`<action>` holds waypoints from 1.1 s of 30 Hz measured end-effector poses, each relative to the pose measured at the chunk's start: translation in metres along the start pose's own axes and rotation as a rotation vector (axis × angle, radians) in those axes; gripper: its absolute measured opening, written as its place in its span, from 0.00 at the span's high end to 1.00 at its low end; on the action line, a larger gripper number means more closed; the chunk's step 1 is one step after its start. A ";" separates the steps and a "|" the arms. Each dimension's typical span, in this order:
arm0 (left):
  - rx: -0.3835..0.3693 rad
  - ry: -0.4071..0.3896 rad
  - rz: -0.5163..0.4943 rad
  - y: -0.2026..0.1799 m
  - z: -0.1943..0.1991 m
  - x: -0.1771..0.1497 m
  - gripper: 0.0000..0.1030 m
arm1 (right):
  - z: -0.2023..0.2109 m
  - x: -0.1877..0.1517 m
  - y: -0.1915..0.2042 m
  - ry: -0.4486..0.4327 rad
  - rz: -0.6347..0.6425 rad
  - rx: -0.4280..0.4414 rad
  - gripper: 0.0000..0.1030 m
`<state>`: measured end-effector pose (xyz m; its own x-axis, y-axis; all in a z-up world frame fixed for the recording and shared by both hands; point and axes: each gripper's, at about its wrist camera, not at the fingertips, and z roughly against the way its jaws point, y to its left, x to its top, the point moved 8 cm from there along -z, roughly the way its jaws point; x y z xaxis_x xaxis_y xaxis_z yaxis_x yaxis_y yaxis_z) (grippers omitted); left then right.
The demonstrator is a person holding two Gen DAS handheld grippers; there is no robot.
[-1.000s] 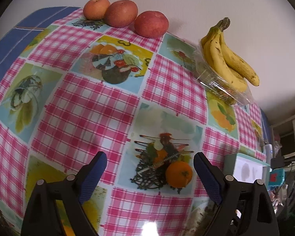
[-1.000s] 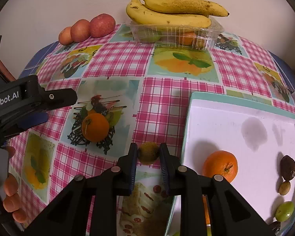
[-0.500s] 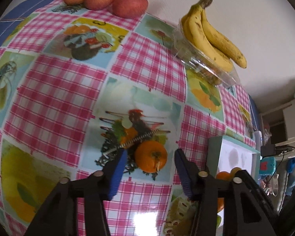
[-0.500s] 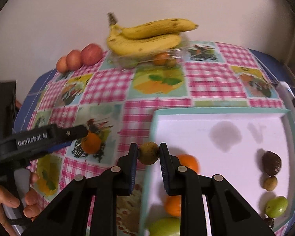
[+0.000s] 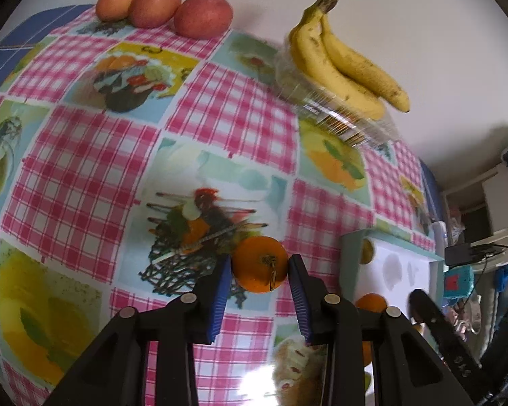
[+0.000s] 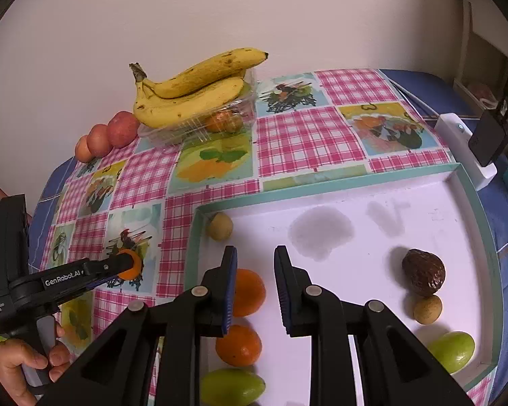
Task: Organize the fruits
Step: 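Carry both fruits into the tray and open both tools there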
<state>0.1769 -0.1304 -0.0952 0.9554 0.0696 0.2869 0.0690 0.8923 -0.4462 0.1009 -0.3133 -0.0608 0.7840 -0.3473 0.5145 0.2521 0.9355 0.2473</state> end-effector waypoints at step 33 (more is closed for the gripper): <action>-0.080 0.172 -0.416 -0.163 -0.035 -0.098 0.64 | 0.043 -0.005 -0.111 -0.063 -0.199 -0.199 0.77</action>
<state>0.0822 -0.2987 -0.0803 0.8752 -0.3683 0.3135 0.4723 0.7908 -0.3894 0.0446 -0.4184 -0.0555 0.6726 -0.5231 0.5233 0.5089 0.8405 0.1860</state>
